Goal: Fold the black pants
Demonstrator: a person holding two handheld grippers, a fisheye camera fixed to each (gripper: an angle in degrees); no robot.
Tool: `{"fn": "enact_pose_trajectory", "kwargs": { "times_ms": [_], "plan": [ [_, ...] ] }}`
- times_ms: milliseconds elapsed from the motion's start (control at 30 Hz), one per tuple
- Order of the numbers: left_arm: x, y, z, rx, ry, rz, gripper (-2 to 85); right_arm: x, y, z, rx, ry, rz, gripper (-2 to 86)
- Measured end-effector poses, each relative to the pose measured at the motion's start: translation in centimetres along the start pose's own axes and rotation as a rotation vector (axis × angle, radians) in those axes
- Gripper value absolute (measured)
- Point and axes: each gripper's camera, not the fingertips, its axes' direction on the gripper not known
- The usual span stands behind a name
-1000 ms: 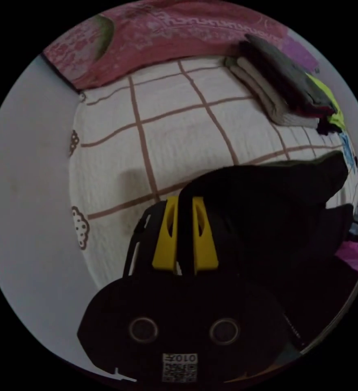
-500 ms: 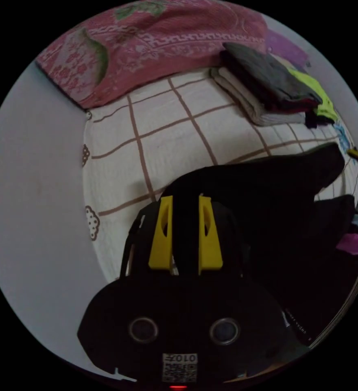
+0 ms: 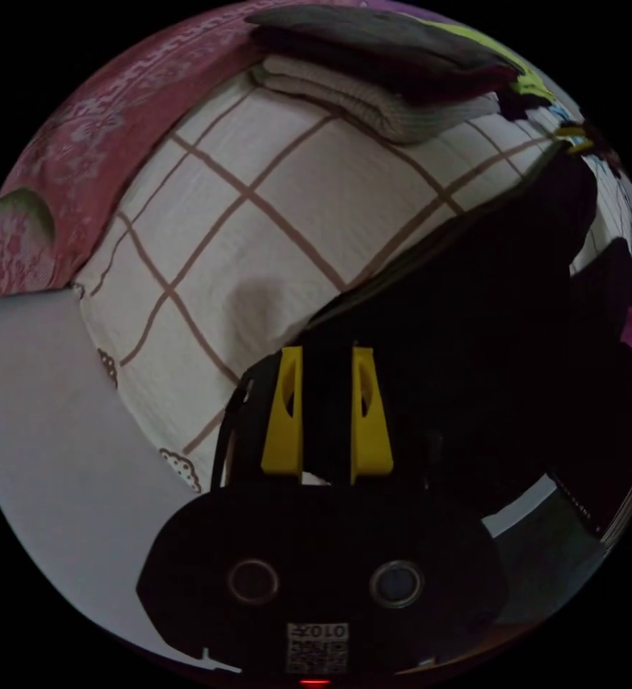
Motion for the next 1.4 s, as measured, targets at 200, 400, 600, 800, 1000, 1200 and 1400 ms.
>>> {"fn": "enact_pose_trajectory", "kwargs": {
  "times_ms": [200, 400, 600, 800, 1000, 1200, 1400],
  "plan": [
    [-1.1, 0.5, -0.2, 0.008, 0.019, 0.005, 10.2, -0.5, -2.3, -0.3, -0.071, -0.031, -0.056, 8.0],
    [-0.6, 0.3, 0.2, -0.013, -0.022, 0.046, 10.6, -2.0, -1.6, -3.5, -0.059, -0.011, -0.011, 4.2],
    [0.5, -0.7, -0.8, -0.006, -0.061, 0.147, 10.9, -3.9, 0.4, -7.6, -0.003, 0.021, 0.062, 3.8],
    [1.4, -0.2, -2.5, -0.021, -0.042, 0.222, 11.1, -6.7, 1.8, -11.4, 0.027, 0.137, 0.137, 3.8],
    [1.0, 3.5, -4.4, 0.077, -0.046, 0.163, 11.7, -9.4, 2.7, -14.5, 0.066, 0.203, 0.171, 3.9],
    [2.3, 3.3, -4.2, 0.11, -0.043, 0.191, 12.0, -13.1, 4.1, -16.8, 0.092, 0.244, 0.178, 3.9],
    [4.2, 2.1, -1.5, 0.041, 0.049, 0.259, 9.1, -16.9, 5.6, -17.2, 0.083, 0.259, 0.182, 3.9]
  ]
}}
